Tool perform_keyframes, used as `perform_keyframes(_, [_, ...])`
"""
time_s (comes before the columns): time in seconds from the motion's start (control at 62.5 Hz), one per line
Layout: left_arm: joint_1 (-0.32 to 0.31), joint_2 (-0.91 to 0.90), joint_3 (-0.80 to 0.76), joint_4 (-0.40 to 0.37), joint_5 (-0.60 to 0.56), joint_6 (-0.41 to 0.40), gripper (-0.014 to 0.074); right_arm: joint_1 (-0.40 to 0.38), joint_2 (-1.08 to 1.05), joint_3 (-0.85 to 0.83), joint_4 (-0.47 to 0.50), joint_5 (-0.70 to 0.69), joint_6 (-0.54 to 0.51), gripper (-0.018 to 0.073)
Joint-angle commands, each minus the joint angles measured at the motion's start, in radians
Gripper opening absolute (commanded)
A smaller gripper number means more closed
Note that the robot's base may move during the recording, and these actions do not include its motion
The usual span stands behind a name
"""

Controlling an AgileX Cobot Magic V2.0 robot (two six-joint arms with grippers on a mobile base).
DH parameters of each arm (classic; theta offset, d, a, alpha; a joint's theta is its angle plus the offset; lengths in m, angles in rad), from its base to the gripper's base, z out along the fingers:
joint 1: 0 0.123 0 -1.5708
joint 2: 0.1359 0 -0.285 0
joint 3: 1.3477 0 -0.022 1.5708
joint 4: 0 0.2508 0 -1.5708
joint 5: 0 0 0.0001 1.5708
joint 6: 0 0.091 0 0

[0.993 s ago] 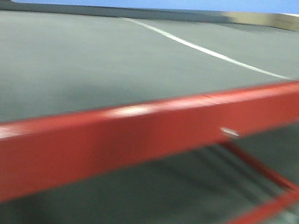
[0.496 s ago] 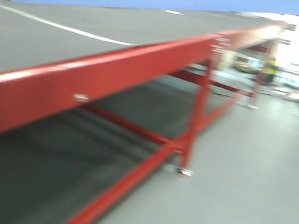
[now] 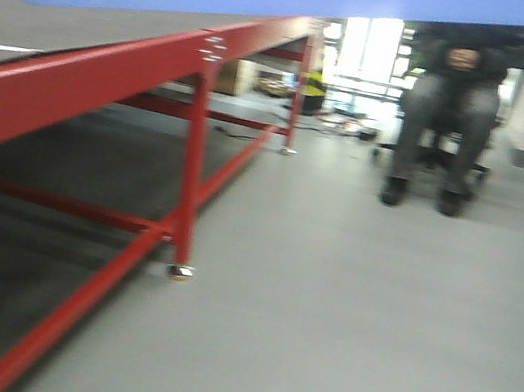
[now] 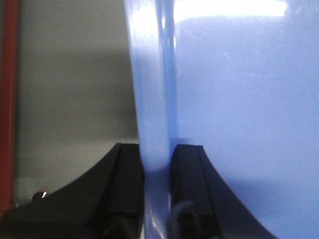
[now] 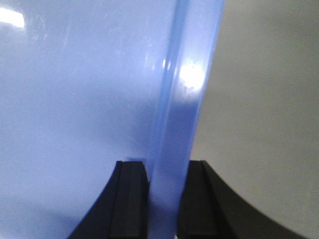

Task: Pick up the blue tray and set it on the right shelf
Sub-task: 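Carry the tray with both grippers while driving toward the shelving rack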

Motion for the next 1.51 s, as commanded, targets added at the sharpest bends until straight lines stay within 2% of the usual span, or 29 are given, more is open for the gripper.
perform_keyframes(0.0, [-0.016, -0.031, -0.033, 0.015, 0.096, 0.041, -0.0048, 0.002, -0.022, -0.029, -0.022, -0.043, -0.031, 0.0022])
perform_keyframes(1.057, [-0.016, -0.031, -0.033, 0.015, 0.096, 0.041, -0.0048, 0.002, -0.022, -0.029, -0.022, -0.039, -0.031, 0.0022])
perform_keyframes(1.489, [-0.016, -0.031, -0.033, -0.047, 0.096, 0.041, -0.0048, 0.002, -0.022, -0.029, -0.022, -0.040, -0.031, 0.0022])
